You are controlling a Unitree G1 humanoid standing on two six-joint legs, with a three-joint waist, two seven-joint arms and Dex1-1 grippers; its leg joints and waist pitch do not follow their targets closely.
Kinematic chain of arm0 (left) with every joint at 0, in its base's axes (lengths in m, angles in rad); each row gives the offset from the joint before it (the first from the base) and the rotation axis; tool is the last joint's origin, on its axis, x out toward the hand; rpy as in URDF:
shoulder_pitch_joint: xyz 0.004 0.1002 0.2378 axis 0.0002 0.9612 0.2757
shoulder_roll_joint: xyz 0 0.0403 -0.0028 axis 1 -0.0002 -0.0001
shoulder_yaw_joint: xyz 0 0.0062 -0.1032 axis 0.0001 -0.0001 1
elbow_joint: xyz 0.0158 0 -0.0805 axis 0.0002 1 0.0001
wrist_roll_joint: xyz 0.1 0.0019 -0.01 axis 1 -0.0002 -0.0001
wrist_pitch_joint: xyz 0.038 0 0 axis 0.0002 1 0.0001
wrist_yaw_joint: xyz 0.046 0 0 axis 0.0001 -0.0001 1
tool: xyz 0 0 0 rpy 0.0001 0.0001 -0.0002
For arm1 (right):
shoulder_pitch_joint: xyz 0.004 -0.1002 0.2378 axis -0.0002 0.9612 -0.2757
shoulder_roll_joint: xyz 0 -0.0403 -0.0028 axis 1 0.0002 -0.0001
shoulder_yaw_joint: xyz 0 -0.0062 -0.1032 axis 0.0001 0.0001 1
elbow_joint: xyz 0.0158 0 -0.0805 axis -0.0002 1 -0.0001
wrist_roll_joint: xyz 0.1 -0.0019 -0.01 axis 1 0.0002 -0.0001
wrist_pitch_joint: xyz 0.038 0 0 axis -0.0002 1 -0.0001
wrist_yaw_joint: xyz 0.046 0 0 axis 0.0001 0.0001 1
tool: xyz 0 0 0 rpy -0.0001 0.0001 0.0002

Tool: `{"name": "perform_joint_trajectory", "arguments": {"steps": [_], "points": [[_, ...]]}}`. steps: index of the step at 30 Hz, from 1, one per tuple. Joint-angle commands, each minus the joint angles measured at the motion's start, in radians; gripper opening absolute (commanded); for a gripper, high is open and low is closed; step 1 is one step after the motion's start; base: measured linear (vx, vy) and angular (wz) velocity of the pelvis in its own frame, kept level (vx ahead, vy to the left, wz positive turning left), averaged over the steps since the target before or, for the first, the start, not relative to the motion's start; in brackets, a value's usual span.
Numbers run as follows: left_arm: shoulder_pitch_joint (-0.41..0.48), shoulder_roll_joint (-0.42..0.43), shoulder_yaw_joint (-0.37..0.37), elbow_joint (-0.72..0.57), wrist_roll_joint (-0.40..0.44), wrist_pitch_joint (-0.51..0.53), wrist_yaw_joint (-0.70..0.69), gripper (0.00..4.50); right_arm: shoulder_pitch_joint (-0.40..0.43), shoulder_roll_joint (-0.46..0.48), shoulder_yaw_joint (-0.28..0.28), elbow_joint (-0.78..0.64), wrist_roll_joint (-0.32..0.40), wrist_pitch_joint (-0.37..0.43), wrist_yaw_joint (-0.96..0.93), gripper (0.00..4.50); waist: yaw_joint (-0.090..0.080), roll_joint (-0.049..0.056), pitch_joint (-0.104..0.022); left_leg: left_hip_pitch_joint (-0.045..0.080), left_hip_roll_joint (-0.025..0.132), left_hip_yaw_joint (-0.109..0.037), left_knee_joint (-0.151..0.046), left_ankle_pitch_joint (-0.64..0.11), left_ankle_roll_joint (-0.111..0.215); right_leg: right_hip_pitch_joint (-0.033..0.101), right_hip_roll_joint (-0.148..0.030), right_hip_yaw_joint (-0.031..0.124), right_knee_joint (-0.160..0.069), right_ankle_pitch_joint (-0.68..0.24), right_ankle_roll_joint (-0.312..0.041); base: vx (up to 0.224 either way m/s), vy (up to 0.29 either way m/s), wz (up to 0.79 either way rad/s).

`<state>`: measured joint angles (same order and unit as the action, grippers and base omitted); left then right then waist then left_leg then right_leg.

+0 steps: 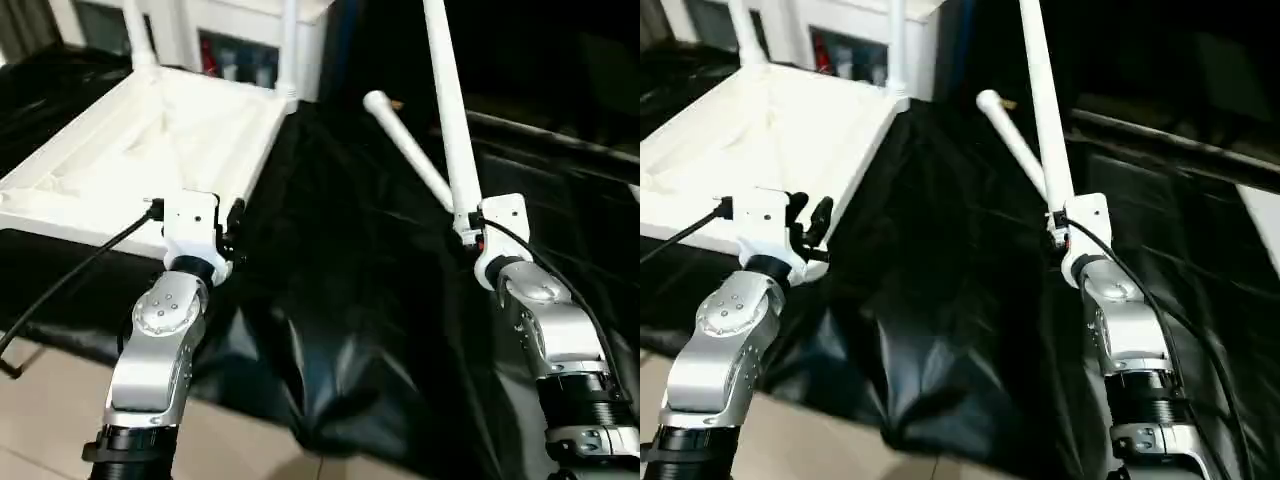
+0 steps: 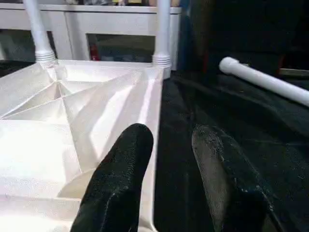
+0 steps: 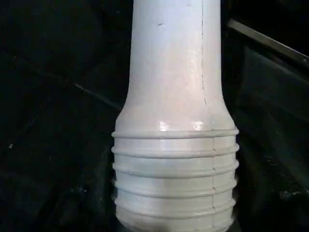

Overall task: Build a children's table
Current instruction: Pick table leg

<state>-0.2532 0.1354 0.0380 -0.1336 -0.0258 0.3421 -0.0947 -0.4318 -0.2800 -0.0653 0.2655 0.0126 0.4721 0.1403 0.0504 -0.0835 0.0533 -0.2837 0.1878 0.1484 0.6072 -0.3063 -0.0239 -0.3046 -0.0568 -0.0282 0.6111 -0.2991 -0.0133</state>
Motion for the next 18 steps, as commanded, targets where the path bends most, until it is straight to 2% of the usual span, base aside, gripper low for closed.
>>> {"name": "perform_joint_trajectory", "arguments": {"steps": [1,2,3,4,5,6,7,8,9,10,11,12,13,14,15,16,17,18], "points": [[-0.01,-0.001,-0.014,0.004,-0.004,0.005,-0.006,1.89,-0.009,-0.016,0.003,0.002,-0.015,-0.012,-0.004,2.74,0.019,0.0,-0.089,-0.026,-0.074,0.02,-0.02,0.286,0.224,0.125,0.031,0.044,-0.003,0.501,-0.285,0.132,0.003,0.24],[-0.01,-0.002,-0.014,0.004,-0.003,0.005,-0.007,1.89,-0.009,-0.016,0.003,0.002,-0.015,-0.011,-0.005,2.74,0.024,-0.008,-0.083,-0.143,-0.121,0.004,0.019,0.239,0.332,0.205,0.012,0.046,-0.03,0.562,-0.202,0.117,0.027,0.54],[-0.013,-0.002,-0.015,0.008,-0.002,0.004,-0.009,1.89,-0.006,-0.014,-0.005,0.001,-0.017,-0.01,-0.02,2.74,0.025,0.035,-0.092,-0.079,-0.074,-0.044,0.007,0.341,0.366,0.158,0.018,-0.008,-0.009,0.57,-0.162,0.176,-0.006,0.75],[-0.013,-0.002,-0.015,0.008,-0.002,0.004,-0.009,1.89,-0.006,-0.014,-0.005,0.001,-0.017,-0.01,-0.02,2.74,-0.007,0.052,-0.098,0.003,-0.053,-0.099,0.008,0.501,0.437,0.09,0.06,-0.052,0.04,0.503,-0.117,0.176,-0.006,0.75],[-0.014,-0.003,-0.015,0.01,-0.001,0.004,-0.009,1.89,-0.005,-0.011,-0.01,0.001,-0.016,-0.011,-0.027,2.74,-0.09,0.059,-0.119,0.228,0.072,-0.284,0.005,0.784,0.66,-0.166,0.02,-0.078,0.132,-0.056,0.017,0.21,-0.138,0.42],[-0.015,-0.003,-0.016,0.011,-0.001,0.004,-0.011,1.89,-0.005,-0.008,-0.022,0.002,-0.009,-0.013,-0.034,2.74,-0.071,0.057,-0.093,0.181,0.091,-0.325,-0.016,0.92,0.637,-0.189,-0.033,-0.039,0.148,-0.153,0.09,0.095,-0.207,0.09],[-0.017,-0.002,-0.017,0.014,-0.001,0.003,-0.012,1.89,-0.008,-0.011,-0.039,0.007,-0.003,-0.011,-0.044,2.74,-0.08,0.053,-0.093,0.176,0.087,-0.244,0.0,0.858,0.491,-0.217,-0.052,-0.017,0.146,-0.056,0.073,0.095,-0.207,0.09],[-0.017,-0.002,-0.017,0.014,-0.001,0.003,-0.012,1.89,-0.008,-0.011,-0.039,0.007,-0.003,-0.011,-0.044,2.74,-0.051,0.018,-0.065,0.108,0.015,-0.151,-0.046,0.545,0.324,-0.175,-0.046,-0.015,0.087,0.148,0.002,-0.066,-0.174,0.09],[-0.018,-0.002,-0.017,0.016,-0.002,0.003,-0.013,1.89,-0.011,-0.014,-0.046,0.011,-0.001,-0.01,-0.05,2.74,-0.031,-0.043,-0.059,0.076,-0.07,-0.076,-0.044,0.222,0.25,-0.079,-0.045,0.035,-0.025,0.158,0.01,-0.025,-0.141,0.21],[-0.018,-0.003,-0.018,0.016,-0.002,0.004,-0.014,1.89,-0.017,-0.024,-0.054,0.021,-0.001,-0.013,-0.05,2.74,0.022,-0.068,-0.084,-0.052,-0.172,-0.037,0.108,-0.044,0.182,0.081,-0.106,0.169,-0.063,0.002,-0.039,-0.025,-0.141,0.21],[-0.019,-0.003,-0.02,0.017,-0.002,0.005,-0.015,1.89,-0.028,-0.042,-0.062,0.041,-0.002,-0.021,-0.047,2.74,0.026,-0.063,-0.067,-0.06,-0.138,-0.057,0.135,-0.007,0.108,0.065,-0.11,0.159,-0.069,-0.085,-0.065,0.107,-0.109,0.27],[-0.019,-0.003,-0.02,0.017,-0.002,0.006,-0.015,1.89,-0.028,-0.043,-0.063,0.042,-0.002,-0.021,-0.047,2.74,0.018,-0.053,-0.06,-0.075,-0.125,-0.066,0.143,0.02,0.079,0.076,-0.128,0.16,-0.071,-0.104,-0.094,0.087,-0.073,0.07],[-0.019,-0.003,-0.021,0.018,-0.001,0.006,-0.015,1.89,-0.033,-0.05,-0.065,0.05,-0.003,-0.025,-0.046,2.74,0.012,-0.052,-0.053,-0.088,-0.116,-0.07,0.149,0.051,0.055,0.084,-0.135,0.141,-0.077,-0.136,-0.105,0.087,-0.073,0.07],[-0.018,-0.004,-0.021,0.017,-0.002,0.007,-0.015,1.89,-0.041,-0.061,-0.069,0.063,-0.01,-0.024,-0.047,2.74,0.01,-0.025,-0.051,-0.099,-0.091,-0.077,0.143,0.101,0.02,0.086,-0.165,0.131,-0.098,-0.168,-0.178,0.062,-0.038,-0.09],[-0.018,-0.004,-0.021,0.016,-0.003,0.008,-0.015,1.89,-0.048,-0.07,-0.072,0.073,-0.015,-0.023,-0.047,2.74,0.003,0.01,-0.031,-0.098,-0.037,-0.092,0.112,0.133,0.008,0.055,-0.188,0.092,-0.13,-0.27,-0.254,0.052,0.013,-0.09],[-0.016,-0.012,-0.016,0.015,-0.018,-0.001,-0.022,1.89,-0.058,-0.086,-0.071,0.09,-0.024,-0.025,-0.046,2.74,-0.004,0.04,-0.026,-0.086,-0.014,-0.084,0.053,0.118,0.027,0.045,-0.147,0.033,-0.151,-0.424,-0.239,0.052,0.013,-0.09],[-0.016,-0.012,-0.016,0.015,-0.018,-0.001,-0.022,1.89,-0.058,-0.086,-0.071,0.09,-0.024,-0.025,-0.046,2.74,-0.017,0.05,-0.024,-0.079,0.004,-0.083,0.014,0.092,0.033,0.052,-0.124,-0.005,-0.148,-0.42,-0.217,0.066,0.102,-0.23],[-0.015,-0.013,-0.016,0.013,-0.026,-0.004,-0.028,1.89,-0.068,-0.101,-0.07,0.108,-0.03,-0.028,-0.045,2.74,-0.059,0.089,-0.026,-0.106,0.058,-0.137,-0.089,-0.074,0.038,0.067,-0.028,-0.077,-0.041,-0.257,-0.133,0.118,0.117,-0.2]]}}
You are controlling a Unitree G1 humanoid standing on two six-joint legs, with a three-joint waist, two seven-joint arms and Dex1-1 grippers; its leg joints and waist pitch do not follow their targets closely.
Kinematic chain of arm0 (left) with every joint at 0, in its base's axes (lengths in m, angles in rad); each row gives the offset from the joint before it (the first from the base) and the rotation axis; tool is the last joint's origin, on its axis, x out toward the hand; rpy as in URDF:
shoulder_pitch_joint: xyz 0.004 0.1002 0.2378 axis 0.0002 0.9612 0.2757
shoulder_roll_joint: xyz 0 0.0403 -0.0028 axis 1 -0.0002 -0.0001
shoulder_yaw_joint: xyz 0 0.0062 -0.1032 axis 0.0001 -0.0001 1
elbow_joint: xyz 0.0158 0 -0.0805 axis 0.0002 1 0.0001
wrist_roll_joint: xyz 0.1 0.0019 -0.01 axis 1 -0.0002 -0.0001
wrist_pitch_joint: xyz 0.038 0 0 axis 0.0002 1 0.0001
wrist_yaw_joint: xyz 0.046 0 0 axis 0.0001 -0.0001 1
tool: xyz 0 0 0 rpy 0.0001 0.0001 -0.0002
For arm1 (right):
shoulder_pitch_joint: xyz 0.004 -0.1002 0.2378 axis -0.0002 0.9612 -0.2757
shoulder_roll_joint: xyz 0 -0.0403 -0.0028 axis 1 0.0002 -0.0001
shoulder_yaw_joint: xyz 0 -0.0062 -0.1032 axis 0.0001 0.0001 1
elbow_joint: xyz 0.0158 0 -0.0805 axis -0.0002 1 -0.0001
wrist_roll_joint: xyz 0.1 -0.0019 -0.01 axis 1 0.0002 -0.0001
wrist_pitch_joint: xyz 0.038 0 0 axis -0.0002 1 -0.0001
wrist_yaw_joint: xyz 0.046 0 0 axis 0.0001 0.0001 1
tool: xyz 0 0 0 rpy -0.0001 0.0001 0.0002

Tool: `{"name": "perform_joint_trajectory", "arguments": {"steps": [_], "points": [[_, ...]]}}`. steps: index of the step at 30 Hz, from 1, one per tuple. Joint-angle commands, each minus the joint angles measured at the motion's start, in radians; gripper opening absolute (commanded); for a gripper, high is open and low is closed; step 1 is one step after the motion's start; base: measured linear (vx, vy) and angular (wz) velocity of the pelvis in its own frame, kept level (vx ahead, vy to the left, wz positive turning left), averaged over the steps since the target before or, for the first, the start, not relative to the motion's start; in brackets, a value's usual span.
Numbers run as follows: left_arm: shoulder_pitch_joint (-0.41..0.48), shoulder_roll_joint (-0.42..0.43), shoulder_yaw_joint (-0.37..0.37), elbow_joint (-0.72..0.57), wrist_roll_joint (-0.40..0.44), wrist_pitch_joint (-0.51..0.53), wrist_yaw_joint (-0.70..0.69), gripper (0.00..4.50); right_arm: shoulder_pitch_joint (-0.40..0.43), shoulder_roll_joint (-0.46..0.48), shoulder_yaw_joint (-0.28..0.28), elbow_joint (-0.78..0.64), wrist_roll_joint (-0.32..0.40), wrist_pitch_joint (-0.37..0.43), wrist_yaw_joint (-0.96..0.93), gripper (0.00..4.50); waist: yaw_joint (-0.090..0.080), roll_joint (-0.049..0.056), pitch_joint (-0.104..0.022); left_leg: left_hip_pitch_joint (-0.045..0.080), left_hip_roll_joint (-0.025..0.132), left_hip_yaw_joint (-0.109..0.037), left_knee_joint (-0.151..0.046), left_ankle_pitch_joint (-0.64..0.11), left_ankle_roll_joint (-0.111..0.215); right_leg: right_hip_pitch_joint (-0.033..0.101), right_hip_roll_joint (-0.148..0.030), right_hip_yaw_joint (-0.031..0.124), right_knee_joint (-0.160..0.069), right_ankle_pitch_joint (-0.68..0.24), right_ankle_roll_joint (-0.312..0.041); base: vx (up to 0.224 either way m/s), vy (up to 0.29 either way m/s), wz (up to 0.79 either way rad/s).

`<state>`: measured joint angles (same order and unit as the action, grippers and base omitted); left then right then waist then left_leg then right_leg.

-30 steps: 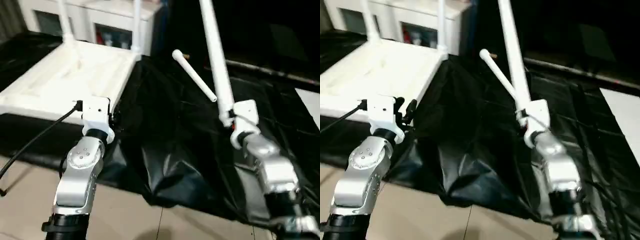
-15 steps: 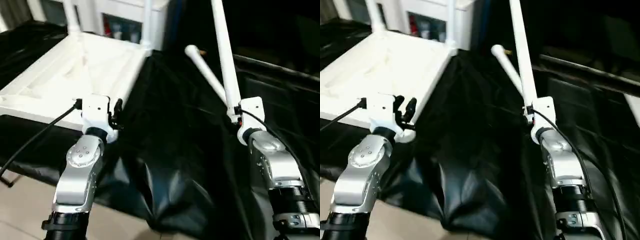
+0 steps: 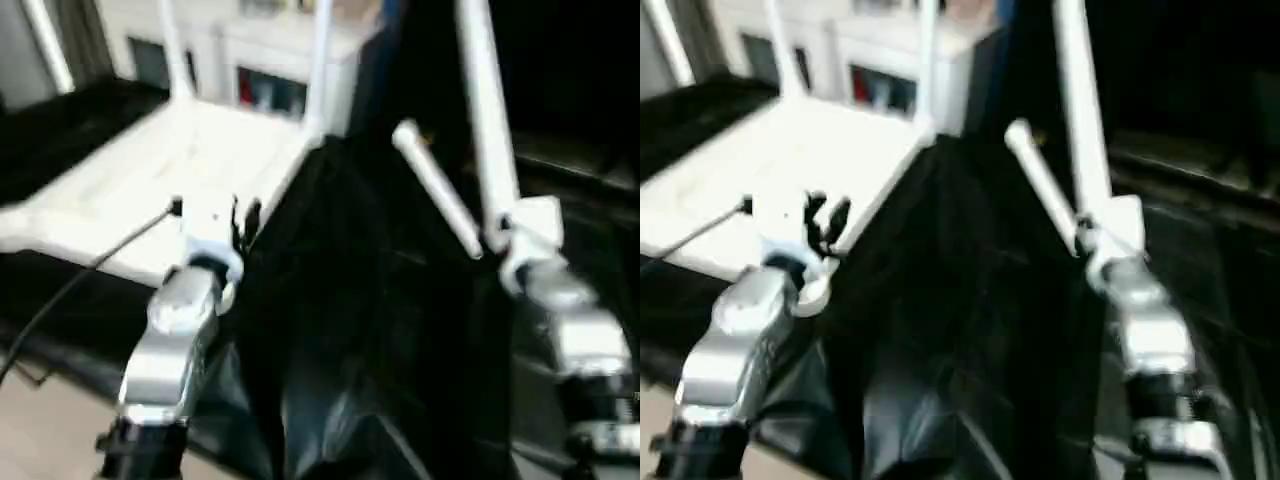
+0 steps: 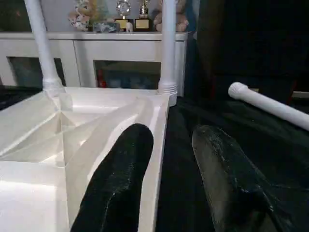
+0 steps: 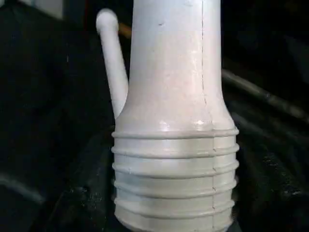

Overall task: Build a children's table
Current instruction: Pick table leg

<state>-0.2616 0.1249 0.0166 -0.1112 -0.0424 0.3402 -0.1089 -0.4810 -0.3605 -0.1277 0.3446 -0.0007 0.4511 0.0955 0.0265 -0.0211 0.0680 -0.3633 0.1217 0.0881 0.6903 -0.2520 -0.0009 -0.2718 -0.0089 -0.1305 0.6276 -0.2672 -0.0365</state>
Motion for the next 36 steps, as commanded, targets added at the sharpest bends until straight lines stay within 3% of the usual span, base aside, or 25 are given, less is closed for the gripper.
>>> {"name": "perform_joint_trajectory", "arguments": {"steps": [1,2,3,4,5,6,7,8,9,10,11,12,13,14,15,18,21,24,29,31,34,35,36], "points": [[-0.007,0.003,-0.001,-0.01,-0.007,0.001,-0.025,1.89,-0.036,-0.046,-0.012,0.064,-0.018,-0.003,0.003,2.74,-0.044,0.041,-0.067,0.058,0.158,-0.111,-0.168,-0.169,0.049,-0.032,-0.059,0.029,0.006,-0.203,-0.082,0.118,0.117,-0.2],[-0.007,0.011,-0.01,-0.009,-0.001,0.0,-0.037,1.89,-0.053,-0.07,-0.019,0.1,-0.019,0.002,0.005,2.74,-0.054,0.027,-0.075,0.084,0.17,-0.128,-0.17,-0.25,0.064,-0.071,-0.079,0.052,0.042,-0.072,-0.057,0.103,0.069,-0.01],[-0.007,0.011,-0.01,-0.009,-0.001,0.0,-0.037,1.89,-0.053,-0.07,-0.019,0.1,-0.019,0.002,0.005,2.74,-0.061,0.012,-0.083,0.087,0.142,-0.127,-0.132,0.036,0.124,-0.106,-0.086,0.07,0.041,0.072,-0.021,0.053,0.052,0.03],[-0.006,0.02,-0.019,-0.009,0.006,-0.002,-0.046,1.89,-0.072,-0.098,-0.021,0.144,-0.026,0.011,0.01,2.74,-0.055,0.001,-0.09,0.089,0.129,-0.114,-0.105,0.236,0.147,-0.117,-0.098,0.084,0.027,0.156,-0.012,0.053,0.052,0.03],[-0.005,0.024,-0.023,-0.01,0.005,0.0,-0.053,1.89,-0.088,-0.127,-0.012,0.188,-0.04,0.017,0.024,2.74,-0.044,-0.027,-0.106,0.044,0.088,-0.08,-0.054,0.603,0.157,-0.093,-0.151,0.125,-0.005,0.407,-0.033,0.0,0.0,0.0],[-0.002,0.036,-0.031,-0.015,-0.004,-0.005,-0.077,1.89,-0.107,-0.164,0.003,0.246,-0.063,0.021,0.038,2.74,-0.018,-0.034,-0.109,-0.015,0.041,-0.031,-0.051,0.6,0.136,-0.044,-0.161,0.138,0.002,0.591,-0.072,0.0,0.0,0.0],[0.002,0.047,-0.038,-0.022,-0.016,-0.003,-0.104,1.89,-0.122,-0.199,0.026,0.297,-0.086,0.022,0.063,2.74,-0.012,-0.039,-0.108,-0.032,0.039,-0.021,-0.061,0.508,0.125,-0.03,-0.167,0.14,-0.001,0.626,-0.086,0.0,0.0,0.0],[0.002,0.047,-0.038,-0.022,-0.016,-0.003,-0.104,1.89,-0.122,-0.199,0.026,0.297,-0.086,0.022,0.063,2.74,0.001,-0.044,-0.111,-0.041,0.047,-0.011,-0.075,0.342,0.108,-0.016,-0.166,0.134,-0.003,0.626,-0.121,0.0,0.0,0.0],[0.004,0.054,-0.043,-0.027,-0.024,-0.001,-0.122,1.89,-0.13,-0.219,0.042,0.326,-0.1,0.021,0.079,2.74,0.003,-0.04,-0.1,-0.04,0.059,-0.008,-0.093,0.228,0.099,-0.017,-0.161,0.125,-0.014,0.535,-0.169,-0.056,-0.026,-0.03],[0.005,0.055,-0.044,-0.028,-0.025,0.0,-0.124,1.89,-0.131,-0.221,0.043,0.329,-0.102,0.02,0.08,2.74,0.002,-0.038,-0.093,-0.037,0.065,-0.006,-0.101,0.179,0.1,-0.022,-0.158,0.123,-0.023,0.459,-0.196,-0.056,-0.026,-0.03],[0.014,0.08,-0.058,-0.045,-0.049,0.015,-0.18,1.89,-0.142,-0.26,0.071,0.39,-0.128,0.0,0.11,2.74,-0.003,-0.032,-0.083,-0.032,0.079,-0.003,-0.109,0.084,0.097,-0.028,-0.163,0.122,-0.034,0.288,-0.245,-0.054,-0.041,-0.04],[0.024,0.106,-0.074,-0.064,-0.072,0.032,-0.237,1.89,-0.147,-0.292,0.106,0.439,-0.155,-0.024,0.137,2.74,-0.002,-0.032,-0.075,-0.021,0.094,0.007,-0.114,-0.024,0.078,-0.039,-0.162,0.122,-0.047,0.116,-0.27,-0.061,-0.035,-0.01],[0.031,0.127,-0.087,-0.079,-0.089,0.045,-0.281,1.89,-0.15,-0.315,0.131,0.477,-0.176,-0.043,0.156,2.74,-0.003,-0.033,-0.068,-0.017,0.096,0.011,-0.118,-0.079,0.068,-0.045,-0.16,0.122,-0.056,0.034,-0.276,-0.061,-0.035,-0.01],[0.055,0.181,-0.114,-0.115,-0.127,0.074,-0.378,1.89,-0.142,-0.341,0.165,0.529,-0.199,-0.072,0.183,2.74,-0.002,-0.031,-0.059,-0.006,0.103,0.025,-0.122,-0.173,0.033,-0.056,-0.158,0.124,-0.068,-0.116,-0.272,-0.062,-0.025,0.05],[0.059,0.194,-0.121,-0.124,-0.135,0.082,-0.401,1.89,-0.141,-0.345,0.169,0.543,-0.201,-0.08,0.188,2.74,0.001,-0.03,-0.058,-0.002,0.106,0.036,-0.124,-0.222,-0.001,-0.063,-0.157,0.125,-0.073,-0.202,-0.254,-0.059,-0.017,0.02],[0.073,0.235,-0.137,-0.147,-0.154,0.109,-0.459,1.89,-0.14,-0.349,0.184,0.586,-0.212,-0.105,0.202,2.74,0.004,-0.029,-0.058,-0.002,0.11,0.048,-0.13,-0.244,-0.038,-0.072,-0.15,0.127,-0.074,-0.254,-0.209,-0.06,-0.008,-0.01],[0.099,0.313,-0.162,-0.198,-0.199,0.17,-0.561,1.89,-0.136,-0.342,0.216,0.646,-0.241,-0.129,0.255,2.74,0.004,-0.025,-0.059,-0.008,0.112,0.044,-0.136,-0.282,-0.069,-0.078,-0.154,0.125,-0.075,-0.295,-0.176,-0.038,0.003,-0.03],[0.109,0.364,-0.173,-0.223,-0.227,0.198,-0.619,1.89,-0.141,-0.335,0.253,0.674,-0.254,-0.131,0.31,2.74,0.003,-0.026,-0.058,-0.005,0.109,0.047,-0.135,-0.288,-0.067,-0.084,-0.151,0.127,-0.077,-0.291,-0.181,0.0,0.0,0.0],[0.108,0.397,-0.182,-0.233,-0.233,0.217,-0.658,1.89,-0.146,-0.329,0.327,0.709,-0.284,-0.145,0.439,2.74,0.002,-0.028,-0.058,-0.011,0.113,0.047,-0.137,-0.268,-0.055,-0.081,-0.154,0.129,-0.076,-0.29,-0.188,0.0,0.0,0.0],[0.108,0.408,-0.187,-0.238,-0.237,0.227,-0.667,1.89,-0.148,-0.321,0.342,0.723,-0.295,-0.162,0.452,2.74,0.004,-0.026,-0.059,-0.007,0.113,0.049,-0.137,-0.265,-0.057,-0.085,-0.151,0.129,-0.074,-0.268,-0.195,0.0,0.0,0.0],[0.11,0.425,-0.19,-0.244,-0.245,0.238,-0.679,1.89,-0.153,-0.313,0.344,0.737,-0.304,-0.172,0.45,2.74,0.005,-0.013,-0.061,-0.007,0.112,0.048,-0.138,-0.264,-0.062,-0.083,-0.149,0.129,-0.069,-0.238,-0.204,0.0,0.0,0.0],[0.11,0.441,-0.194,-0.247,-0.244,0.244,-0.69,1.89,-0.159,-0.307,0.346,0.745,-0.304,-0.176,0.449,2.74,0.003,-0.017,-0.061,-0.008,0.112,0.049,-0.139,-0.265,-0.06,-0.082,-0.149,0.129,-0.07,-0.227,-0.208,0.0,0.0,0.0],[0.11,0.445,-0.195,-0.247,-0.244,0.244,-0.693,1.89,-0.16,-0.305,0.347,0.745,-0.304,-0.176,0.448,2.74,0.003,-0.01,-0.061,-0.007,0.111,0.047,-0.14,-0.276,-0.064,-0.082,-0.148,0.128,-0.071,-0.229,-0.211,0.0,0.0,0.0]]}}
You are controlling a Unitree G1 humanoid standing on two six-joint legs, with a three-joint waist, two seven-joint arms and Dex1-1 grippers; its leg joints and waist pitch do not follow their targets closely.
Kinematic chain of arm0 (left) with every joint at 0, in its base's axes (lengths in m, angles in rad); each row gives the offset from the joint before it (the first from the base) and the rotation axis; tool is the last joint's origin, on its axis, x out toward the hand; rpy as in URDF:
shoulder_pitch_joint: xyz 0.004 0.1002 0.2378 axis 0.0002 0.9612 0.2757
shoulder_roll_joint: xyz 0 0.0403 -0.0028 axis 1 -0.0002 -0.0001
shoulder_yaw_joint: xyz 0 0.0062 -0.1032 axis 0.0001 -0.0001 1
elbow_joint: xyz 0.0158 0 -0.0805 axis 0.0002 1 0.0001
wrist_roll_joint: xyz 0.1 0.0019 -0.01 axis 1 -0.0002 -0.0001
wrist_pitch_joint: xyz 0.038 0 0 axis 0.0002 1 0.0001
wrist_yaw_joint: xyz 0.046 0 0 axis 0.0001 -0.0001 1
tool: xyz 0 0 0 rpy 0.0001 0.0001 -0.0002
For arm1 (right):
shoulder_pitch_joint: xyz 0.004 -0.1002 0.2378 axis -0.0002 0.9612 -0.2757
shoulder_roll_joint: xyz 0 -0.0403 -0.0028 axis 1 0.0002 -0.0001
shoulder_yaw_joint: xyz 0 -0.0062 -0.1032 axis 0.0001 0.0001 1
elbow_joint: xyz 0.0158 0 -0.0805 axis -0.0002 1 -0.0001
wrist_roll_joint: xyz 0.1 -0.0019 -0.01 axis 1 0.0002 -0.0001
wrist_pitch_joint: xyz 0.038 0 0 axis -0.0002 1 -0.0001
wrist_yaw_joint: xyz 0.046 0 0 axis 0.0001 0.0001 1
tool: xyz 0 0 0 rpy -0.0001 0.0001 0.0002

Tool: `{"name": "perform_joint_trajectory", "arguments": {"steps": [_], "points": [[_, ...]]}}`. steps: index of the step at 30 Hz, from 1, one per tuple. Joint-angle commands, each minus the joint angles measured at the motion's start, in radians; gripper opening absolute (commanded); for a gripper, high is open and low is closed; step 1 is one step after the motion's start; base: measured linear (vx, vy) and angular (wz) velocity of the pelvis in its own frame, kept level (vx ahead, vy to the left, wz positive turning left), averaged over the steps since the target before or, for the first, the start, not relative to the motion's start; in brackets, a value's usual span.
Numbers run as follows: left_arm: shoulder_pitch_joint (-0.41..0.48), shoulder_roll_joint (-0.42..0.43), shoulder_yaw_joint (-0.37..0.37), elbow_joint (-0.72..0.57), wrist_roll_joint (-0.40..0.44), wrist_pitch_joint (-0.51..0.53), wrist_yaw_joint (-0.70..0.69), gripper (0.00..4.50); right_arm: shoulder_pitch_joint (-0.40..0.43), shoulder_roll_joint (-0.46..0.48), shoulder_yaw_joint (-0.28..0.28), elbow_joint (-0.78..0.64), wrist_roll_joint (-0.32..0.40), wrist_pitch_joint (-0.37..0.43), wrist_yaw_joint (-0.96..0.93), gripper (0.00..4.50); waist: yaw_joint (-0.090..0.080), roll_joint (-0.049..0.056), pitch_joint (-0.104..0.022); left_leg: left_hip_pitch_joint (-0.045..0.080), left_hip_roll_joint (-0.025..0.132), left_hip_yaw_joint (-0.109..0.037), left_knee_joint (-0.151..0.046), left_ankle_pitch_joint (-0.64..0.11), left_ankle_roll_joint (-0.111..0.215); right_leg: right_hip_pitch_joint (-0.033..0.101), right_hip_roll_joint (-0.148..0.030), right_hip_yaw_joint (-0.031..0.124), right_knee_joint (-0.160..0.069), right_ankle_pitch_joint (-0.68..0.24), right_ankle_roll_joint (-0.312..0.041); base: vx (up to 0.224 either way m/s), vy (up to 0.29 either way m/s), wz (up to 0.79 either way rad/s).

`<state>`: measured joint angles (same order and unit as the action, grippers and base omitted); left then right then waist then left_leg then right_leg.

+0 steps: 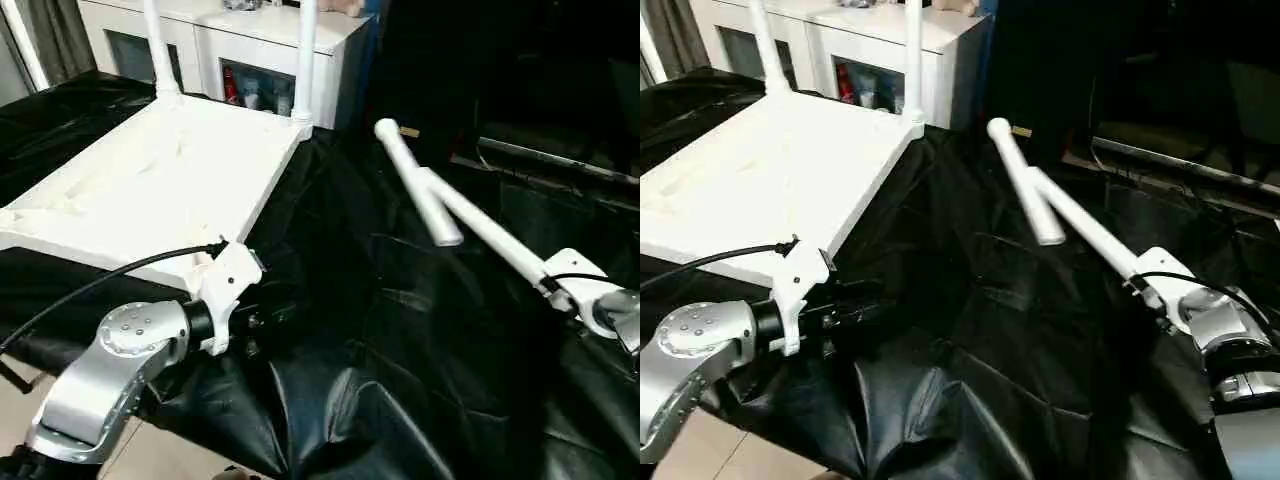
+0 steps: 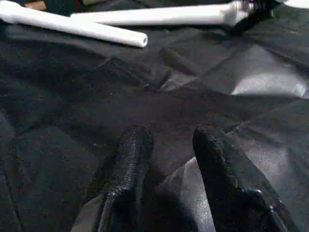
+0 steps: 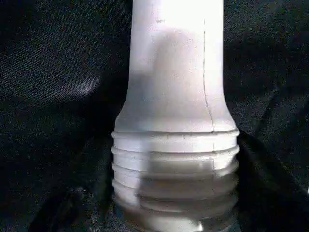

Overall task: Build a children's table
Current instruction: Pick table leg

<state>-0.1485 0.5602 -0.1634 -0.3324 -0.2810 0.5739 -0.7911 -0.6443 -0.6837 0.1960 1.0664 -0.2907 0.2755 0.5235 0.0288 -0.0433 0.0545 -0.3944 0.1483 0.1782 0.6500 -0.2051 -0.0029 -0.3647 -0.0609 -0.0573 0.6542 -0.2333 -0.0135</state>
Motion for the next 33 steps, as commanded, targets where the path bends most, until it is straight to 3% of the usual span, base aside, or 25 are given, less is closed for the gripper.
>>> {"name": "perform_joint_trajectory", "arguments": {"steps": [1,2,4,5,7,8,9,10,13,14,15,18,20,22,23,25,27,29,30,33], "points": [[-0.003,0.016,-0.016,-0.026,-0.003,0.01,-0.016,1.89,0.001,0.021,0.025,0.023,-0.012,0.001,0.02,2.74,-0.001,0.01,-0.048,0.022,0.085,-0.044,-0.1,-0.325,-0.062,0.012,-0.096,0.055,-0.095,-0.262,-0.234,0.0,0.0,0.0],[-0.005,0.024,-0.021,-0.025,0.0,0.014,-0.023,1.89,-0.001,0.023,0.025,0.026,-0.012,-0.003,0.019,2.74,-0.004,-0.002,-0.047,0.022,0.086,-0.043,-0.102,-0.33,-0.062,0.014,-0.096,0.054,-0.097,-0.271,-0.232,0.0,0.0,0.0],[-0.012,0.026,-0.028,-0.018,0.007,0.017,-0.028,1.89,-0.004,0.023,0.025,0.033,-0.013,-0.01,0.017,2.74,-0.002,-0.008,-0.047,0.022,0.086,-0.043,-0.101,-0.324,-0.058,0.014,-0.1,0.056,-0.097,-0.287,-0.229,0.0,0.0,0.0],[-0.023,0.021,-0.033,-0.01,0.011,0.018,-0.026,1.89,-0.008,0.019,0.027,0.036,-0.016,-0.018,0.019,2.74,-0.002,-0.016,-0.047,0.025,0.087,-0.04,-0.1,-0.324,-0.055,0.011,-0.1,0.056,-0.102,-0.305,-0.226,0.0,0.0,0.0],[-0.027,0.018,-0.035,-0.008,0.013,0.018,-0.024,1.89,-0.01,0.017,0.028,0.035,-0.017,-0.02,0.022,2.74,0.003,-0.015,-0.046,0.029,0.087,-0.039,-0.098,-0.313,-0.056,0.008,-0.102,0.058,-0.102,-0.32,-0.221,0.0,0.0,0.0],[-0.03,0.015,-0.039,-0.006,0.015,0.017,-0.02,1.89,-0.015,0.017,0.031,0.039,-0.021,-0.029,0.026,2.74,0.001,-0.029,-0.047,0.026,0.088,-0.037,-0.099,-0.306,-0.052,0.009,-0.101,0.057,-0.103,-0.318,-0.219,0.0,0.0,0.0],[-0.03,0.015,-0.04,-0.006,0.015,0.015,-0.018,1.89,-0.017,0.018,0.032,0.042,-0.024,-0.034,0.028,2.74,0.004,-0.024,-0.046,0.026,0.088,-0.038,-0.099,-0.299,-0.05,0.009,-0.103,0.058,-0.102,-0.32,-0.215,0.0,0.0,0.0],[-0.028,0.015,-0.041,-0.009,0.015,0.015,-0.017,1.89,-0.018,0.02,0.033,0.038,-0.025,-0.034,0.031,2.74,0.003,-0.031,-0.046,0.026,0.089,-0.036,-0.099,-0.296,-0.048,0.008,-0.102,0.058,-0.103,-0.32,-0.215,0.0,0.0,0.0],[-0.02,0.021,-0.043,-0.018,0.012,0.017,-0.015,1.89,-0.017,0.032,0.046,0.016,-0.028,-0.03,0.051,2.74,0.004,-0.029,-0.045,0.026,0.089,-0.036,-0.1,-0.285,-0.049,0.007,-0.101,0.058,-0.1,-0.306,-0.216,0.0,0.0,0.0],[-0.022,0.019,-0.046,-0.017,0.017,0.017,-0.011,1.89,-0.012,0.039,0.06,0.013,-0.035,-0.041,0.064,2.74,0.004,-0.044,-0.044,0.022,0.09,-0.037,-0.102,-0.279,-0.046,0.01,-0.103,0.058,-0.099,-0.315,-0.211,0.0,0.0,0.0],[-0.022,0.019,-0.046,-0.017,0.017,0.017,-0.011,1.89,-0.012,0.039,0.06,0.013,-0.035,-0.041,0.064,2.74,0.006,-0.037,-0.045,0.028,0.091,-0.035,-0.101,-0.281,-0.05,0.006,-0.103,0.059,-0.101,-0.317,-0.209,0.0,0.0,0.0],[-0.021,0.019,-0.047,-0.018,0.019,0.018,-0.008,1.89,-0.006,0.049,0.072,0.009,-0.041,-0.05,0.071,2.74,0.005,-0.036,-0.044,0.029,0.093,-0.036,-0.107,-0.286,-0.065,0.006,-0.098,0.058,-0.099,-0.279,-0.21,0.0,0.0,0.0],[-0.017,0.024,-0.046,-0.025,0.015,0.021,-0.013,1.89,-0.002,0.066,0.079,-0.016,-0.041,-0.048,0.076,2.74,0.005,-0.024,-0.047,0.03,0.092,-0.038,-0.108,-0.288,-0.075,0.009,-0.098,0.058,-0.095,-0.245,-0.217,0.0,0.0,0.0],[-0.019,0.026,-0.047,-0.024,0.014,0.02,-0.016,1.89,-0.001,0.07,0.079,-0.024,-0.041,-0.046,0.079,2.74,0.003,-0.031,-0.046,0.027,0.092,-0.038,-0.111,-0.289,-0.076,0.012,-0.097,0.057,-0.095,-0.229,-0.22,0.0,0.0,0.0],[-0.021,0.029,-0.047,-0.022,0.014,0.019,-0.017,1.89,0.0,0.073,0.079,-0.032,-0.04,-0.045,0.08,2.74,0.002,-0.021,-0.047,0.029,0.092,-0.038,-0.111,-0.297,-0.081,0.011,-0.096,0.058,-0.095,-0.217,-0.222,0.0,0.0,0.0],[-0.031,0.031,-0.048,-0.012,0.015,0.016,-0.019,1.89,0.003,0.077,0.072,-0.061,-0.034,-0.037,0.075,2.74,0.001,-0.016,-0.045,0.03,0.092,-0.04,-0.112,-0.318,-0.088,0.011,-0.096,0.059,-0.094,-0.219,-0.226,0.0,0.0,0.0],[-0.039,0.03,-0.048,-0.003,0.018,0.011,-0.019,1.89,0.007,0.078,0.057,-0.09,-0.018,-0.035,0.068,2.74,0.001,-0.015,-0.044,0.03,0.092,-0.04,-0.113,-0.331,-0.09,0.012,-0.096,0.06,-0.097,-0.228,-0.226,0.0,0.0,0.0],[-0.047,0.025,-0.043,0.004,0.016,0.007,-0.022,1.89,0.028,0.092,0.005,-0.181,0.046,0.002,0.097,2.74,0.002,0.005,-0.044,0.032,0.092,-0.043,-0.114,-0.342,-0.094,0.014,-0.095,0.061,-0.096,-0.214,-0.226,0.0,0.0,0.0],[-0.049,0.024,-0.04,0.006,0.013,0.005,-0.023,1.89,0.038,0.095,-0.011,-0.223,0.065,0.02,0.107,2.74,-0.001,0.009,-0.042,0.03,0.09,-0.043,-0.116,-0.351,-0.091,0.017,-0.093,0.061,-0.097,-0.209,-0.226,0.0,0.0,0.0],[-0.056,0.008,-0.04,0.021,0.018,-0.008,-0.01,1.89,0.07,0.1,-0.066,-0.344,0.121,0.09,0.118,2.74,-0.004,0.001,-0.043,0.028,0.09,-0.042,-0.114,-0.325,-0.07,0.019,-0.095,0.062,-0.097,-0.216,-0.229,0.0,0.0,0.0]]}}
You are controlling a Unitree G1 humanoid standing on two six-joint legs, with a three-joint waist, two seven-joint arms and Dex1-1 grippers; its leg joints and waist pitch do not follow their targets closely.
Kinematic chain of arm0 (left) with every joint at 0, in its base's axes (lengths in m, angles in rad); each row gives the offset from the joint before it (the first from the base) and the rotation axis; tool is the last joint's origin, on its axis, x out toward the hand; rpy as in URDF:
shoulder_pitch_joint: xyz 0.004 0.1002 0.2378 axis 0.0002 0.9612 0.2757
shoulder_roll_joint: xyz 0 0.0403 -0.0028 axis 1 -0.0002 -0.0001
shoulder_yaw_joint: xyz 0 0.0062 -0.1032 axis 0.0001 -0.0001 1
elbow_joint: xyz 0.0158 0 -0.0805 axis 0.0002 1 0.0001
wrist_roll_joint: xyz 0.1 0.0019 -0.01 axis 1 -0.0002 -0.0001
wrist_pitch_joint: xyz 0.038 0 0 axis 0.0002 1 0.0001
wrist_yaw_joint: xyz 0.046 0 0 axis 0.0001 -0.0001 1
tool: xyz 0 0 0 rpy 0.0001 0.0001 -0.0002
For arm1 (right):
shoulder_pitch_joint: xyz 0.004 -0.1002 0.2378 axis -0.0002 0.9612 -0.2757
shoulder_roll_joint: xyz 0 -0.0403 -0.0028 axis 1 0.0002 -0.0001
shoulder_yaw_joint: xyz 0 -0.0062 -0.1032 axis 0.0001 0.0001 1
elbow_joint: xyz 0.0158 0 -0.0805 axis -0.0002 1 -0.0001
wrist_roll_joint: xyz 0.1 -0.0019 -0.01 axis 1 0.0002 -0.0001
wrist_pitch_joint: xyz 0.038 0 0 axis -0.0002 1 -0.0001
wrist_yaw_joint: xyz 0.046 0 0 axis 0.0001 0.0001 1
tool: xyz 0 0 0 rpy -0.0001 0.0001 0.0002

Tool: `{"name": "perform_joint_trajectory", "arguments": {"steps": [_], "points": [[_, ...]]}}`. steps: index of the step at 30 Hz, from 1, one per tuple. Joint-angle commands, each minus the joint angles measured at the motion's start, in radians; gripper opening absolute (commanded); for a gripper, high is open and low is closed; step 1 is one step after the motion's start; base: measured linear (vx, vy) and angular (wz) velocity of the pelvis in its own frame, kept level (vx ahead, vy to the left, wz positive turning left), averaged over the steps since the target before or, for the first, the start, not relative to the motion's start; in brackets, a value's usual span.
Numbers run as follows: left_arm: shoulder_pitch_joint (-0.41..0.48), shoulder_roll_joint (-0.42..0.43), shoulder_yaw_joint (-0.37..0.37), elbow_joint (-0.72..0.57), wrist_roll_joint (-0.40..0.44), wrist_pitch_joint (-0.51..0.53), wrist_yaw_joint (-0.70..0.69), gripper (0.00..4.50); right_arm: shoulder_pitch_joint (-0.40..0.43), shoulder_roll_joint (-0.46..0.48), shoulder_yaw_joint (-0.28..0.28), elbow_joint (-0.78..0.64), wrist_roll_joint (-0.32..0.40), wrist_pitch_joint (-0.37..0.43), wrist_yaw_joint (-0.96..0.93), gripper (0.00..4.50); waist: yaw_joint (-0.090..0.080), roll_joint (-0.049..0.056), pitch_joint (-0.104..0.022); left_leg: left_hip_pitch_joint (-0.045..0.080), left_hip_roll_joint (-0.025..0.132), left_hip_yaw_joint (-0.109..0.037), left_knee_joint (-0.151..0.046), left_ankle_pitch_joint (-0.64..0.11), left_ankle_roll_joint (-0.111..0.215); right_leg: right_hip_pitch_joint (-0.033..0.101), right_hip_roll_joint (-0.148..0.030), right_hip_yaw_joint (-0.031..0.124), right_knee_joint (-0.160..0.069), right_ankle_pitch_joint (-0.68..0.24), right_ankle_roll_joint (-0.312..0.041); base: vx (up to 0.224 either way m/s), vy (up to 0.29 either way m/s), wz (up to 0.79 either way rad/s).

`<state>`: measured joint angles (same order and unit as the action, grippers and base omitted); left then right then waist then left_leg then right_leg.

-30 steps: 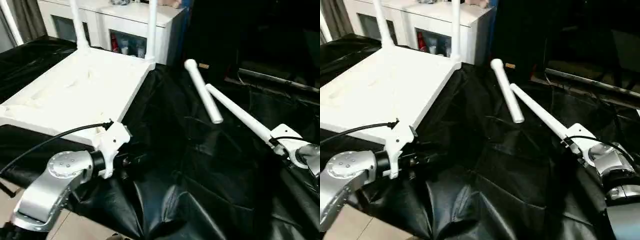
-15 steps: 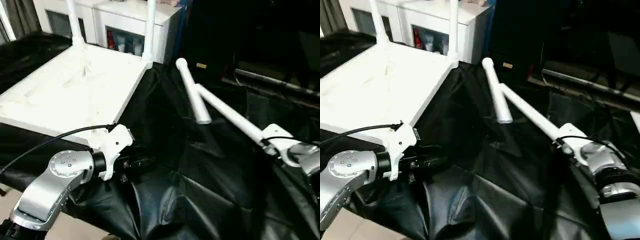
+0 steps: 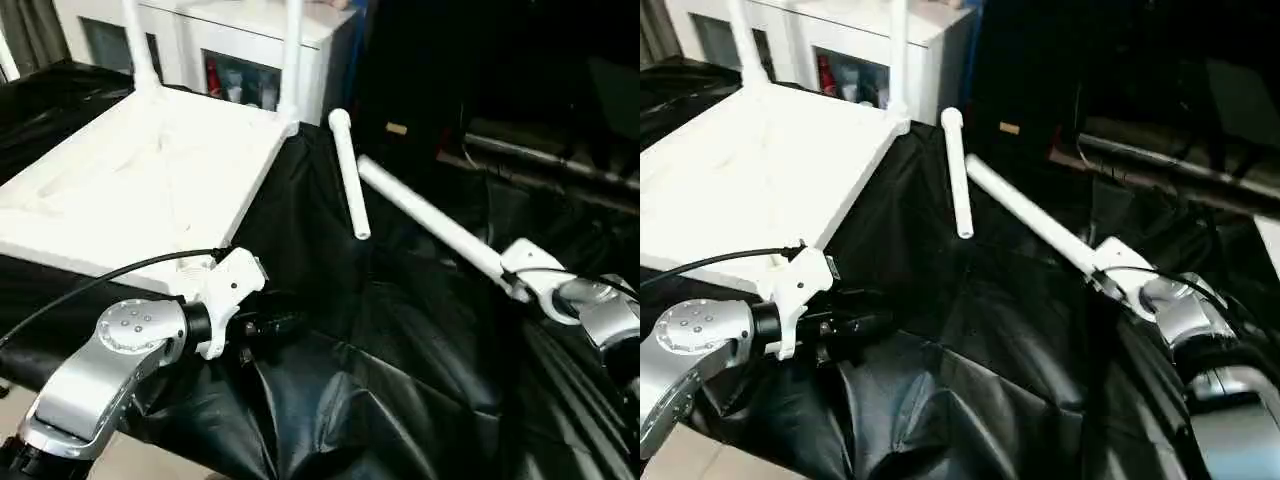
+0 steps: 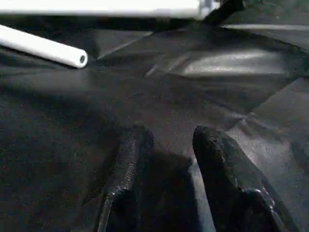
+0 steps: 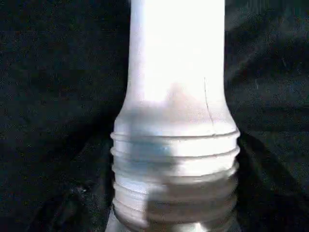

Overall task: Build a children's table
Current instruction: Pick table leg

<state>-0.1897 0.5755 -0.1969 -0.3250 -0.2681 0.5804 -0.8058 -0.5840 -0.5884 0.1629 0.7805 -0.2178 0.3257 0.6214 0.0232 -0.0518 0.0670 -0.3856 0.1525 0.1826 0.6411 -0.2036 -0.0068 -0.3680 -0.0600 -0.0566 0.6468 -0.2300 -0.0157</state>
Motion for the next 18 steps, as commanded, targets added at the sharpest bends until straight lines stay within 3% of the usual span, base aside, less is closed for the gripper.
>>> {"name": "perform_joint_trajectory", "arguments": {"steps": [1,5,7,8,9,10,14,18], "points": [[-0.016,-0.01,-0.008,0.016,0.006,-0.017,0.006,1.89,0.014,0.006,-0.043,-0.073,0.058,0.052,0.021,2.74,0.004,0.011,-0.054,0.021,0.086,-0.044,-0.104,-0.318,-0.059,0.022,-0.097,0.063,-0.092,-0.223,-0.228,0.0,0.0,0.0],[-0.017,-0.045,0.002,0.022,0.015,-0.034,0.05,1.89,0.031,-0.004,-0.092,-0.122,0.063,0.054,-0.058,2.74,0.015,0.013,-0.06,0.02,0.084,-0.035,-0.096,-0.216,-0.028,0.024,-0.097,0.064,-0.089,-0.173,-0.245,0.0,0.0,0.0],[-0.016,-0.073,0.018,0.03,0.02,-0.053,0.086,1.89,0.04,0.004,-0.135,-0.144,0.062,0.046,-0.14,2.74,0.017,0.027,-0.061,0.021,0.084,-0.032,-0.096,-0.186,-0.027,0.023,-0.092,0.063,-0.087,-0.122,-0.255,0.0,0.0,0.0],[-0.02,-0.095,0.03,0.042,0.029,-0.075,0.114,1.89,0.06,0.022,-0.18,-0.19,0.076,0.077,-0.194,2.74,0.022,0.03,-0.062,0.019,0.082,-0.032,-0.095,-0.167,-0.022,0.026,-0.091,0.064,-0.085,-0.093,-0.257,0.0,0.0,0.0],[-0.021,-0.099,0.032,0.044,0.03,-0.079,0.119,1.89,0.066,0.026,-0.19,-0.202,0.081,0.088,-0.202,2.74,0.023,0.026,-0.064,0.018,0.082,-0.031,-0.094,-0.148,-0.013,0.029,-0.091,0.063,-0.082,-0.065,-0.256,0.0,0.0,0.0],[-0.026,-0.111,0.036,0.056,0.038,-0.092,0.135,1.89,0.078,0.036,-0.2,-0.224,0.088,0.094,-0.215,2.74,0.025,0.031,-0.064,0.016,0.081,-0.032,-0.095,-0.145,-0.009,0.031,-0.091,0.062,-0.081,-0.062,-0.255,0.0,0.0,0.0],[-0.047,-0.137,0.042,0.097,0.058,-0.104,0.176,1.89,0.13,0.076,-0.207,-0.32,0.095,0.171,-0.248,2.74,0.024,0.037,-0.061,0.021,0.08,-0.031,-0.1,-0.183,-0.012,0.026,-0.087,0.061,-0.091,-0.12,-0.237,0.0,0.0,0.0],[-0.035,-0.128,0.033,0.086,0.052,-0.098,0.16,1.89,0.154,0.071,-0.161,-0.358,0.058,0.267,-0.235,2.74,0.021,0.04,-0.06,0.02,0.08,-0.033,-0.101,-0.187,-0.017,0.027,-0.089,0.061,-0.092,-0.137,-0.237,0.0,0.0,0.0]]}}
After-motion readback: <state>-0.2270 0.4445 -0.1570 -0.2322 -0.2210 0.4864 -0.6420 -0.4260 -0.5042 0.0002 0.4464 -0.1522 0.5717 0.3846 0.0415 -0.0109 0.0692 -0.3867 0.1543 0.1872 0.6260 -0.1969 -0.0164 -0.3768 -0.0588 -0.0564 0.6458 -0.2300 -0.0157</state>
